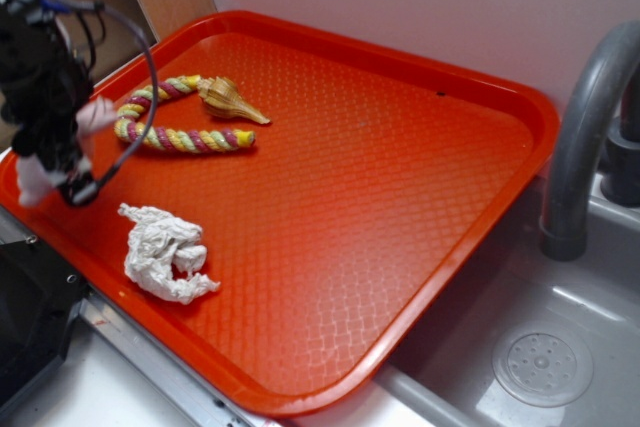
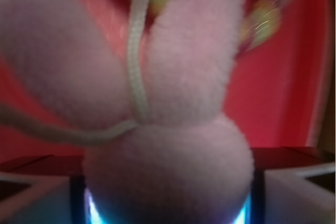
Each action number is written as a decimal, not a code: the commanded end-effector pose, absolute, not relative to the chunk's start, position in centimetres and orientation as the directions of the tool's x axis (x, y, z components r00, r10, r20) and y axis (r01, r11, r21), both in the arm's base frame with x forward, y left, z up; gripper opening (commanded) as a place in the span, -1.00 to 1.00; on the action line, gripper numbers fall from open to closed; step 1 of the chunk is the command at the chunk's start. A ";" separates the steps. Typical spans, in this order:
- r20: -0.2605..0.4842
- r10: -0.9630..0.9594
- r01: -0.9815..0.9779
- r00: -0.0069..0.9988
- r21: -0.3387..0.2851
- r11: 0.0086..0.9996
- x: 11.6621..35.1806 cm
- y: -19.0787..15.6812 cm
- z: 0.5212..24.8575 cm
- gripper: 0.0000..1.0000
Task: Grab the pink bunny.
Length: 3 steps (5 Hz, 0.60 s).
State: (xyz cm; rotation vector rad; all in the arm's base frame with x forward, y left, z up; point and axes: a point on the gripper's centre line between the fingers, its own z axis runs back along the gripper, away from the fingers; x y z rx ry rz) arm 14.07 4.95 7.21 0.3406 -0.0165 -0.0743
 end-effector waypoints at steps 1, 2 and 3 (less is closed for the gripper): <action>0.050 0.239 -0.245 0.970 0.190 0.951 16.4 1.7 18.1 -1.00; 0.082 0.272 -0.278 0.959 0.075 0.958 17.0 1.1 22.3 -1.00; 0.116 0.243 -0.249 0.963 0.038 0.968 17.8 0.4 22.4 -1.00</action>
